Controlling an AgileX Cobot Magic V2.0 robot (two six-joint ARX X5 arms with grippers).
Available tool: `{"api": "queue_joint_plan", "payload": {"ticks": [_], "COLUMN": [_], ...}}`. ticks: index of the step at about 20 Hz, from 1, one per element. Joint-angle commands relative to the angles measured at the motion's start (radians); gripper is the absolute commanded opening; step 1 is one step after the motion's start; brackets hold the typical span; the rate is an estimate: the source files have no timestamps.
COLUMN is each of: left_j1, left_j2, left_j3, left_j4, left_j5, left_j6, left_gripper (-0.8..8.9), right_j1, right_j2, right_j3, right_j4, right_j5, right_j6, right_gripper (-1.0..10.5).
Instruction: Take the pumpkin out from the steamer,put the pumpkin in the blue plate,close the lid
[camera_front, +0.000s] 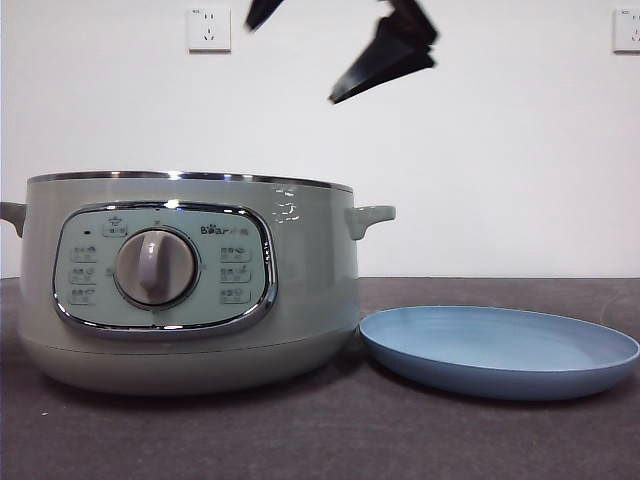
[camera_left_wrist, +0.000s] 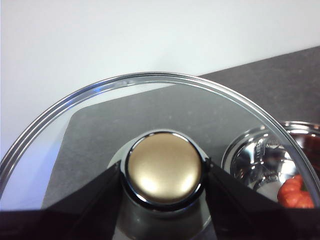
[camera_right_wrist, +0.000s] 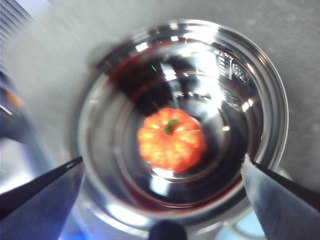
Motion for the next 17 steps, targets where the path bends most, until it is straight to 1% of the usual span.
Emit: {"api": "queue_joint_plan", "payload": {"ticks": [1, 3, 6, 8, 15, 16, 17], "left_j1": [0.000, 0.000, 0.000, 0.000, 0.000, 0.000, 0.000], "left_j2": [-0.005, -0.005, -0.005, -0.005, -0.005, -0.005, -0.005], "left_j3": [0.005, 0.005, 0.005, 0.005, 0.005, 0.005, 0.005], "left_j4": [0.040, 0.040, 0.039, 0.039, 0.032, 0.026, 0.021], "left_j5": [-0.007, -0.007, -0.006, -0.005, -0.005, -0.005, -0.005], "left_j6": [0.002, 0.002, 0.002, 0.002, 0.002, 0.002, 0.002], "left_gripper": [-0.08, -0.08, -0.08, -0.08, -0.08, -0.08, -0.08], "right_j1": [0.050, 0.089, 0.125, 0.142, 0.149, 0.150, 0.155], "right_j2": [0.115, 0.203, 0.301, 0.357, 0.486, 0.486, 0.485], "right_j3": [0.132, 0.214, 0.267, 0.268, 0.268, 0.268, 0.268], "right_j4": [-0.098, -0.140, -0.145, -0.145, -0.116, -0.111, -0.106], "right_j5": [0.088, 0.141, 0.210, 0.217, 0.212, 0.217, 0.220], "right_j6": [-0.070, -0.095, -0.118, -0.132, -0.136, -0.134, -0.132], "right_gripper": [6.0, 6.0, 6.0, 6.0, 5.9, 5.2, 2.8]}}
